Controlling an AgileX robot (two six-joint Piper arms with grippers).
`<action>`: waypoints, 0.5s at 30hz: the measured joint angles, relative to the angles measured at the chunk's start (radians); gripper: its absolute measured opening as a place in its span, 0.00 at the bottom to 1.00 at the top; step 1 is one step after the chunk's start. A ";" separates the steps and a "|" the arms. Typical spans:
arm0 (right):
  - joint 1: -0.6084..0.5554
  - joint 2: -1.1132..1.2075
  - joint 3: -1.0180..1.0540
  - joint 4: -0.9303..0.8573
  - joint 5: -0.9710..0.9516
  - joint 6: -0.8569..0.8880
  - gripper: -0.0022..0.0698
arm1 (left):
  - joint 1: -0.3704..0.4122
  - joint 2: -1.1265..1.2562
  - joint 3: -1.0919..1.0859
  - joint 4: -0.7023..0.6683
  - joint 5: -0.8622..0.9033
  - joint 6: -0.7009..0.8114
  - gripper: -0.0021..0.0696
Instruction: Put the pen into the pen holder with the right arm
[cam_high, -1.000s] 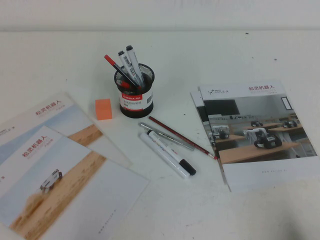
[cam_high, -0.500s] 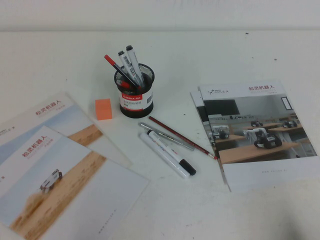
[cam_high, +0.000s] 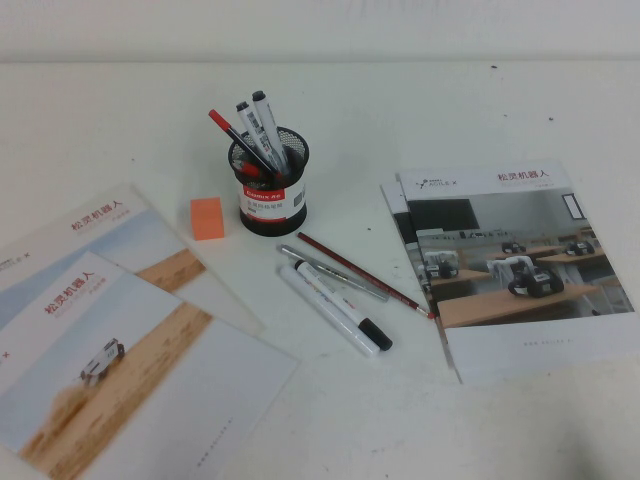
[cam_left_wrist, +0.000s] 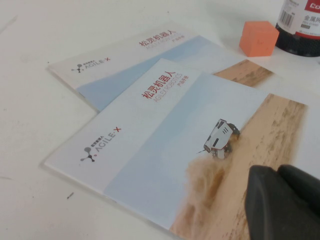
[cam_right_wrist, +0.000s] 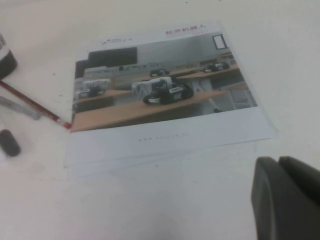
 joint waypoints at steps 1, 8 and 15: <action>0.000 0.000 0.000 0.022 0.000 0.000 0.00 | 0.000 0.000 0.000 0.000 0.000 0.000 0.03; 0.000 0.000 0.000 0.410 -0.056 0.000 0.00 | 0.000 0.000 0.000 0.000 0.000 0.000 0.03; 0.000 0.000 0.000 1.008 -0.150 0.000 0.00 | 0.000 0.000 0.000 0.000 0.000 0.000 0.03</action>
